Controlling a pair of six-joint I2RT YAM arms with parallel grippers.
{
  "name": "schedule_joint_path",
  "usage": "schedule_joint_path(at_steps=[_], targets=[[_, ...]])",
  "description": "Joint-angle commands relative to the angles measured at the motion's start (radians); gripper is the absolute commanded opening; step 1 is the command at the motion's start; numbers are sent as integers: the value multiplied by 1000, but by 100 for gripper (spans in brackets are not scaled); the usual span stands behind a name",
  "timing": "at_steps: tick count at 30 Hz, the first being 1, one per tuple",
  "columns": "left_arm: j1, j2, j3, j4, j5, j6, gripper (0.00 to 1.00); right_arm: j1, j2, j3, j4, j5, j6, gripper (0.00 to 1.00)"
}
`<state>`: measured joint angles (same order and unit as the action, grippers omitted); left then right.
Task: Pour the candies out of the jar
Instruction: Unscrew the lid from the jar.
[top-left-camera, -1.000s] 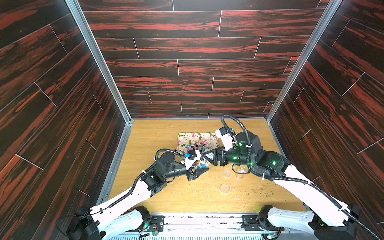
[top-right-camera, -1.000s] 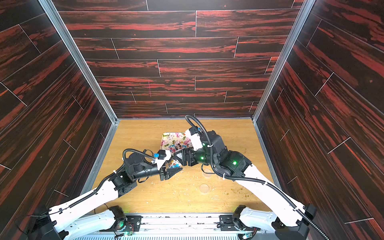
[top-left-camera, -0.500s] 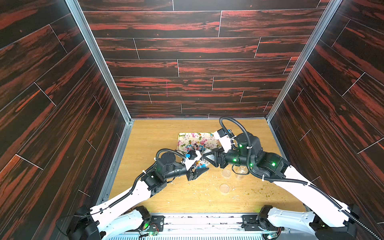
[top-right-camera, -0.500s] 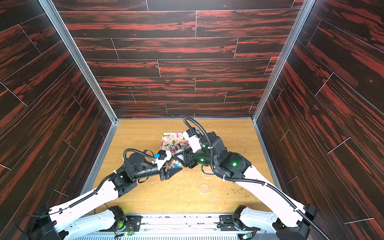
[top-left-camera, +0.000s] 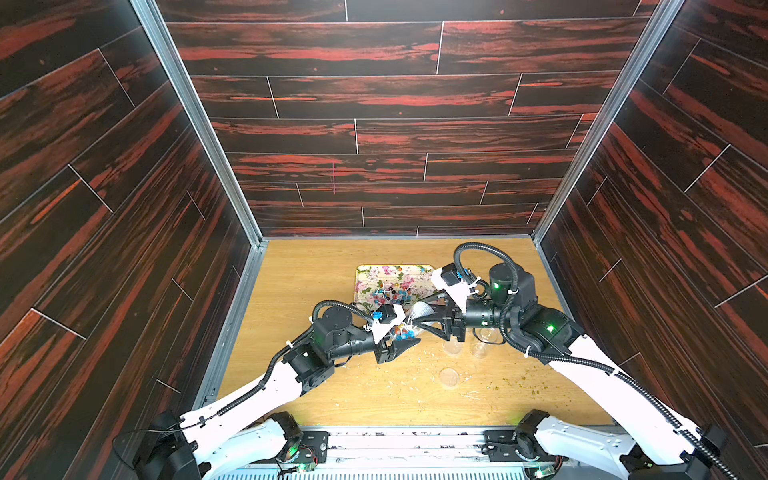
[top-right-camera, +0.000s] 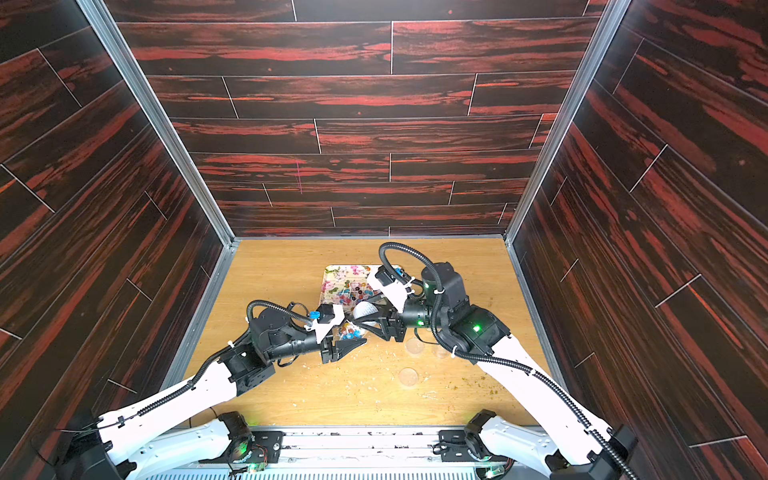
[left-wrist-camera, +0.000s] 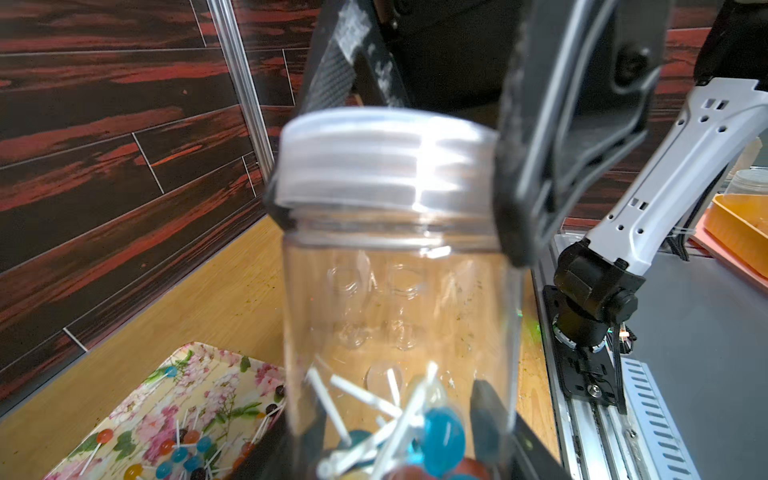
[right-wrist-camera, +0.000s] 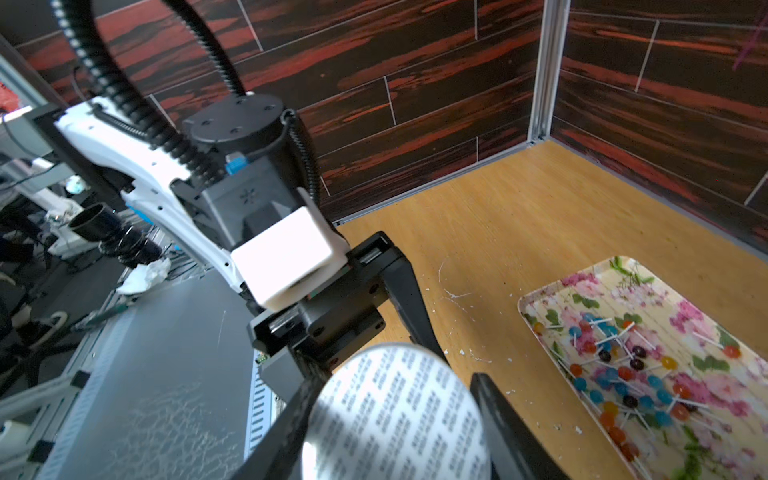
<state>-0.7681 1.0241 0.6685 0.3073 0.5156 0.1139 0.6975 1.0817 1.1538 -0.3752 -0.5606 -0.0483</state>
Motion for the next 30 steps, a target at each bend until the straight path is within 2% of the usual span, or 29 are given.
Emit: schedule_joint_path(at_steps=[1,6,9,10,11,14,18,25,30], targets=[[17,-44,9,6,15,-46,54,-26,-6,38,-49,-17,-152,56],[17,-44,7,6,14,-49,53,-26,-9,60,-70,38,-112,74],[16,-45,8,6,11,-47,54,-26,-17,73,-86,58,-48,88],[17,-45,9,6,10,-46,54,-25,-21,77,-89,64,-14,97],[16,-45,10,4,10,-44,54,-26,-26,81,-92,65,23,99],[16,-46,9,3,5,-42,54,-22,-39,85,-90,67,148,99],[16,-48,9,-3,-2,-36,54,18,-74,76,-58,144,301,99],[17,-45,12,-6,-1,-36,54,193,-42,156,-131,486,458,98],[16,-44,11,-7,0,-36,54,253,44,224,-213,664,550,87]])
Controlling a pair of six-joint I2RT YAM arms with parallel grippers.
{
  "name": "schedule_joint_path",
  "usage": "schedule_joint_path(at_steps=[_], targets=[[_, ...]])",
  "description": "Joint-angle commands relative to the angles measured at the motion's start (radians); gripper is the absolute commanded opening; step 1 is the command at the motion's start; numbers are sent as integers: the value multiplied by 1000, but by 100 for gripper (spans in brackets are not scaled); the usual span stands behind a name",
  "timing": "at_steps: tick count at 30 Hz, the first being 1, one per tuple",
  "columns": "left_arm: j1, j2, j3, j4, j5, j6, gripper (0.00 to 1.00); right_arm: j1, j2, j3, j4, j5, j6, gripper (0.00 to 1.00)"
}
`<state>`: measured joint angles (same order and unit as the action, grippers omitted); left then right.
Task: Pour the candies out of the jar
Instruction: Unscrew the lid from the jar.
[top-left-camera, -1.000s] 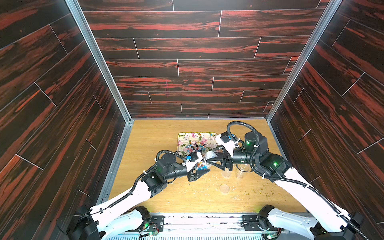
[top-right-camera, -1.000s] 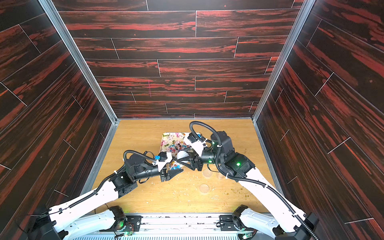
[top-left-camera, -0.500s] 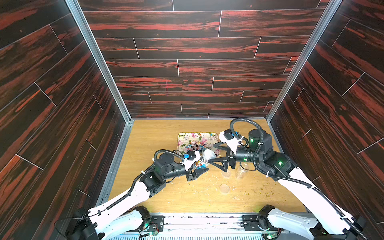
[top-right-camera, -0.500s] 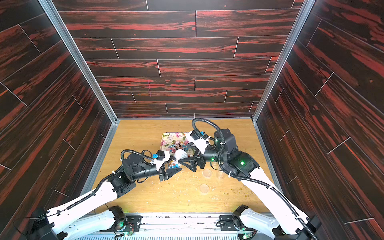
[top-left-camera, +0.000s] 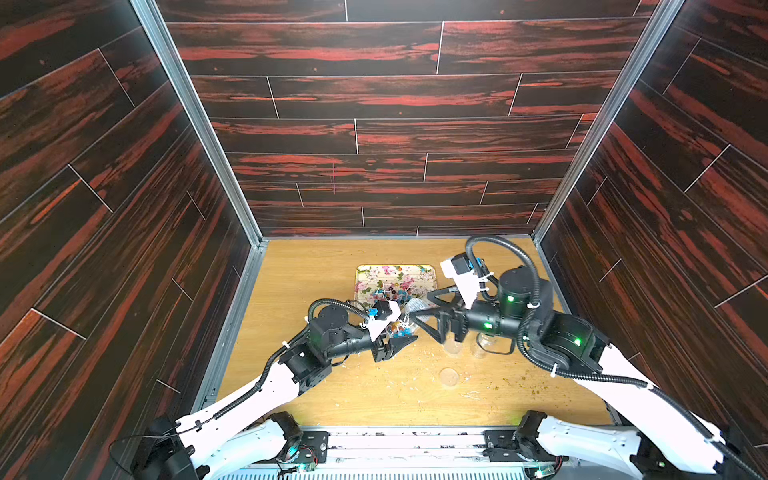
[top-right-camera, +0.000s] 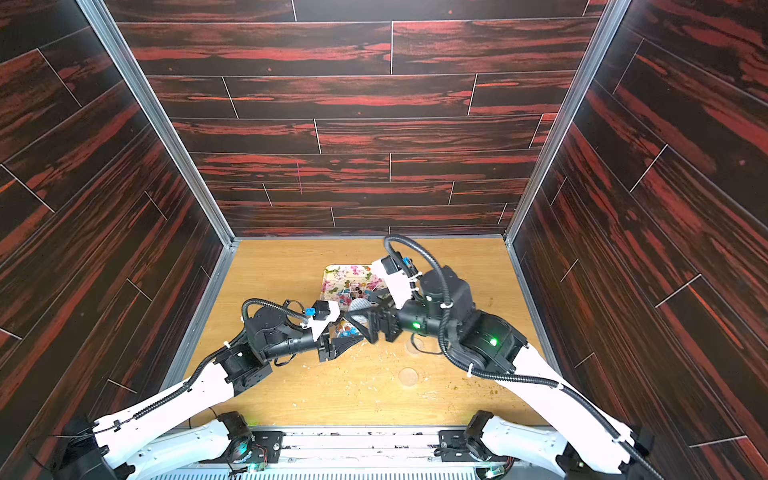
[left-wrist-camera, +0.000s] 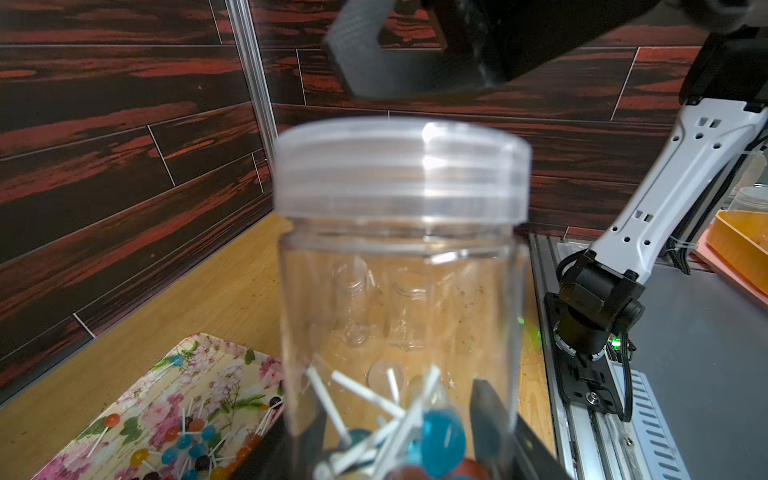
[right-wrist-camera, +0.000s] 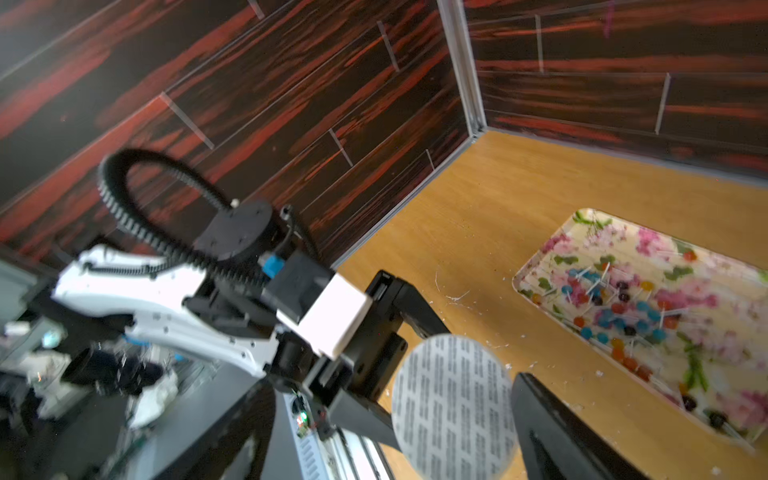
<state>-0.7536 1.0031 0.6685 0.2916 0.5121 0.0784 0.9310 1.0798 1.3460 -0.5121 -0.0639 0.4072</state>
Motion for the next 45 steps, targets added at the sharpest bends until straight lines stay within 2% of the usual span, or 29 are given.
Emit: schedule_joint_path(at_steps=[1,7,13,21,27,31,35,40,45], targets=[[2,-24,11,7,3,-2,54,27,58,41,-86,184,98,86],[2,-27,7,1,1,2,54,43,95,77,-108,222,117,85],[2,-28,7,1,-1,4,54,45,102,72,-131,203,125,83],[2,-31,3,9,-1,1,54,45,93,56,-132,151,114,71],[2,-38,3,6,-3,3,53,45,81,29,-113,130,83,56],[2,-41,3,6,-1,1,54,45,64,0,-87,133,16,54],[2,-43,0,6,3,0,54,37,38,-29,-29,91,-116,53],[2,-44,-1,9,6,-3,53,-31,13,-77,40,-61,-275,53],[2,-46,-1,9,2,-7,54,-140,-35,-155,130,-234,-394,52]])
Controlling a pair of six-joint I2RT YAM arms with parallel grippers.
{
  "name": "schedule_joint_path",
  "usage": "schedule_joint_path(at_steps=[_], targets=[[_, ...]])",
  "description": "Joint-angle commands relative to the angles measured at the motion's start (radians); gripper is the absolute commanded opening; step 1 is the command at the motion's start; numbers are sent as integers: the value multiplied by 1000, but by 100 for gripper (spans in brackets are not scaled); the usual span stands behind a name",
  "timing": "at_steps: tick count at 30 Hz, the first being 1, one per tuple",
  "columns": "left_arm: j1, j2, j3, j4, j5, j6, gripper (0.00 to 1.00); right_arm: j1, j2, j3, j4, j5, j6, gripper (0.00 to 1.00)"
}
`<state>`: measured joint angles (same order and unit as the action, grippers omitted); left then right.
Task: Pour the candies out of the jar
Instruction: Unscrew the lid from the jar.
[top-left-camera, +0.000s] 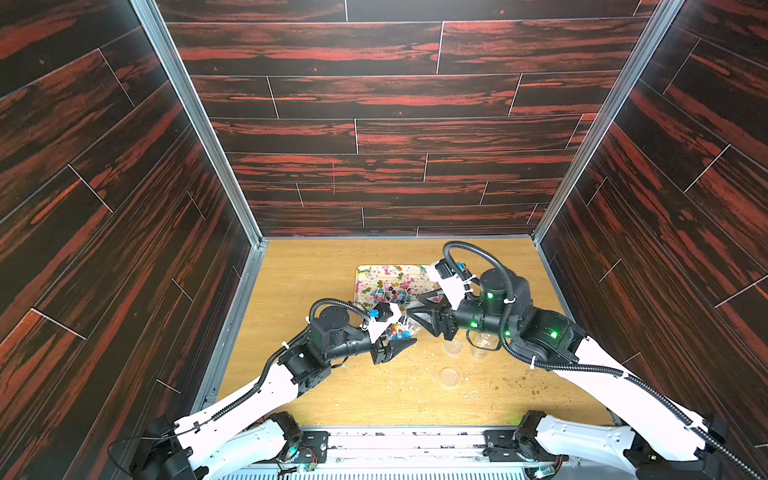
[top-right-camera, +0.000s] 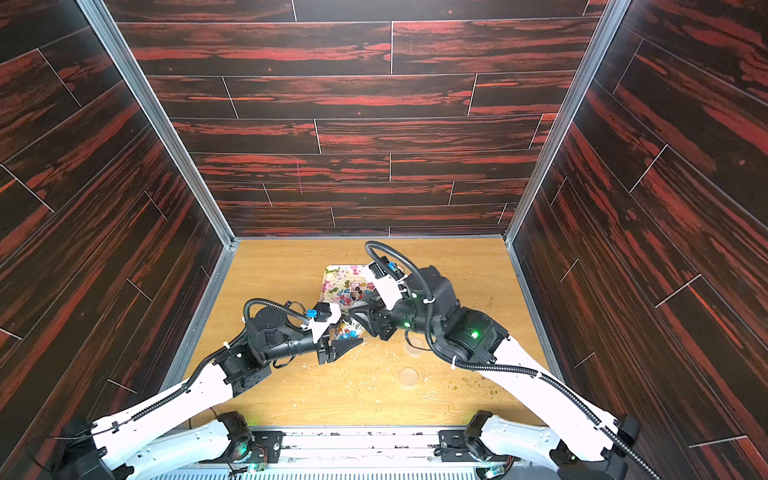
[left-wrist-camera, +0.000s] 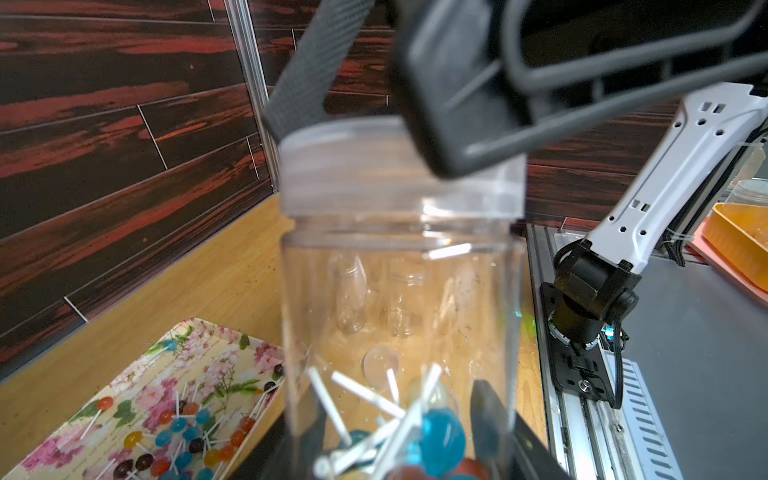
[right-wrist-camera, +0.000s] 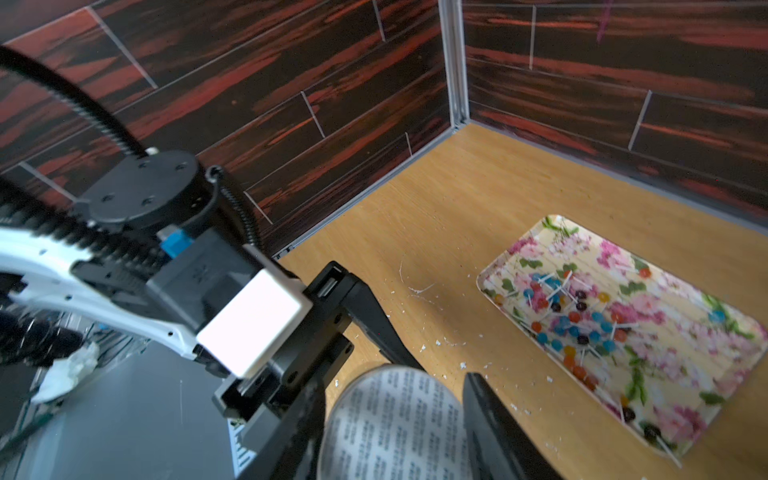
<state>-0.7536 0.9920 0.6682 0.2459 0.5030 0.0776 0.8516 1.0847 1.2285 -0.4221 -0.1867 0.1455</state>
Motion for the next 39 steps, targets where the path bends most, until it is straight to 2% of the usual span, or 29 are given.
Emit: schedule_joint_path(at_steps=[1,5,7,8,10,11,16,21,27,32,39], targets=[[3,-35,-1,55,12,-7,54,-80,-45,-47,51,-140,-144,52],[2,-30,4,54,10,-4,54,-114,-38,-34,40,-210,-190,53],[2,-26,7,54,11,-4,54,-113,-26,-7,18,-216,-187,60],[2,-24,7,56,12,-4,54,-114,-23,4,12,-206,-166,70],[2,-20,7,55,12,-4,53,-113,-19,25,4,-181,-110,97],[2,-19,8,55,11,-4,54,-113,-20,35,2,-141,-66,99],[3,-21,8,47,8,1,54,-114,-37,66,-25,21,208,99],[1,-21,8,44,5,5,54,-113,-25,101,-77,3,380,99],[2,-22,11,35,3,11,54,-114,23,167,-191,9,425,98],[2,-26,11,29,-2,16,54,-112,70,185,-249,-4,457,87],[2,-22,10,29,0,17,54,-93,94,155,-220,-45,478,86]])
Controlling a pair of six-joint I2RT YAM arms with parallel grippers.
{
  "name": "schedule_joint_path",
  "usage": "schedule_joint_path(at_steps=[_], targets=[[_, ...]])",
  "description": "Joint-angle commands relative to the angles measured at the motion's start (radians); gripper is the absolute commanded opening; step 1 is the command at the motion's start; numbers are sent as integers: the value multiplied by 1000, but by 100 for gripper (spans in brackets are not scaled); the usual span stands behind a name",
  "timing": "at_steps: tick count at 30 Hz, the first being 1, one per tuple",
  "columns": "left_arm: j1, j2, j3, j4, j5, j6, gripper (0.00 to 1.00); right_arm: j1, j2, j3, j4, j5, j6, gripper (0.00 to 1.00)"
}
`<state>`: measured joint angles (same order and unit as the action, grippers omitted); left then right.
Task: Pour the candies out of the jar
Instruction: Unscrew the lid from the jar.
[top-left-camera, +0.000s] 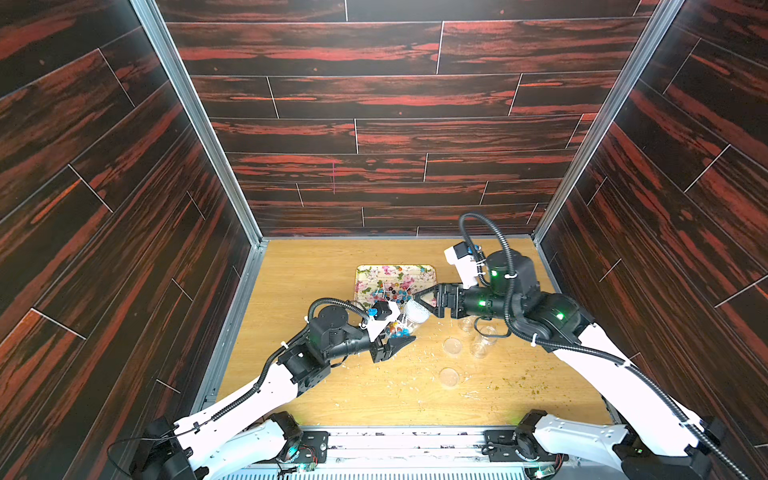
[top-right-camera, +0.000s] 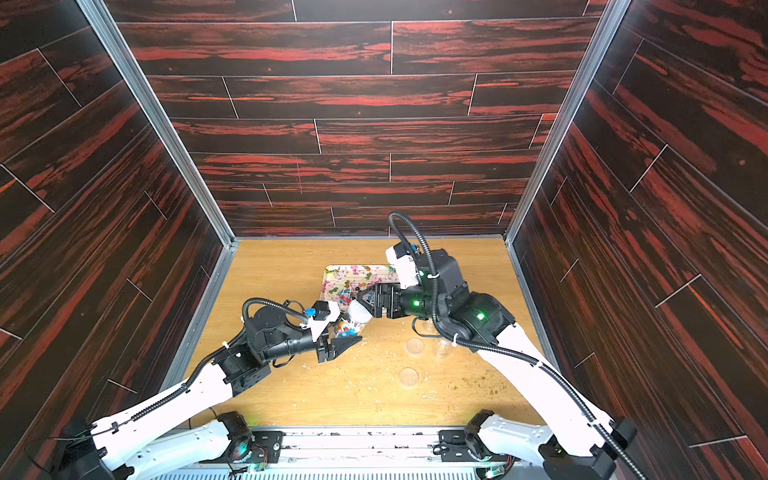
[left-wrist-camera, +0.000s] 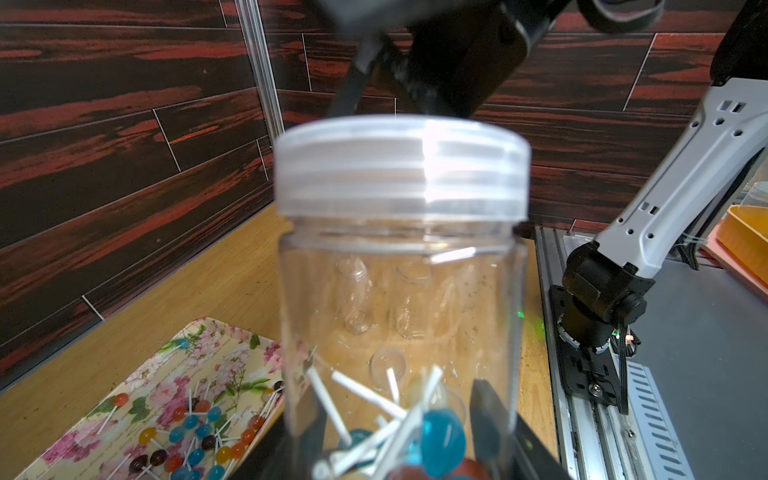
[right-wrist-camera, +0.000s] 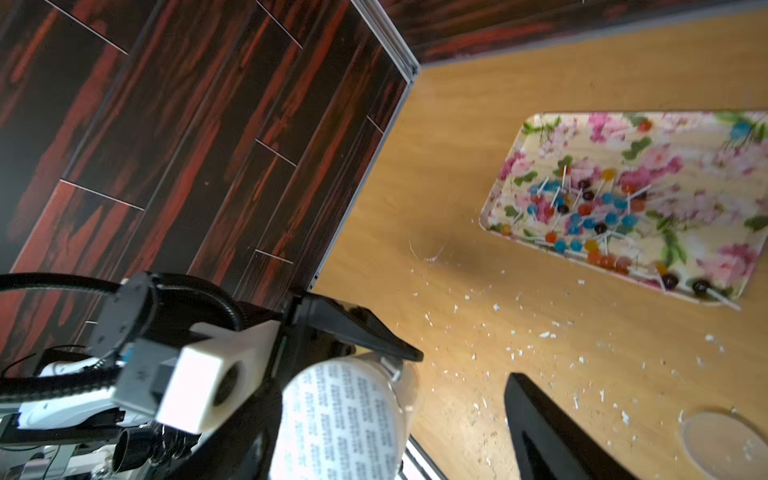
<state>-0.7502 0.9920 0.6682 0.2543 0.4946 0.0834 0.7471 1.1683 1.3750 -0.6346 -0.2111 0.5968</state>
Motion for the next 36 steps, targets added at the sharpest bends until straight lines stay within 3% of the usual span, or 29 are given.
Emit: schedule_joint_path(at_steps=[1,8,13,20,30,36], targets=[[-1,-21,10,20,6,12,54,16,15,12,-12,-19,26,86],[-1,-16,10,20,7,13,54,52,34,9,-5,-34,31,86],[-1,-18,7,20,5,15,53,75,38,13,-19,-31,28,81],[-1,-15,8,20,7,15,54,125,54,48,-70,32,6,78],[-1,-18,6,20,8,12,53,140,56,78,-115,96,-49,61],[-1,-19,7,20,10,10,54,139,39,70,-96,104,-188,56]])
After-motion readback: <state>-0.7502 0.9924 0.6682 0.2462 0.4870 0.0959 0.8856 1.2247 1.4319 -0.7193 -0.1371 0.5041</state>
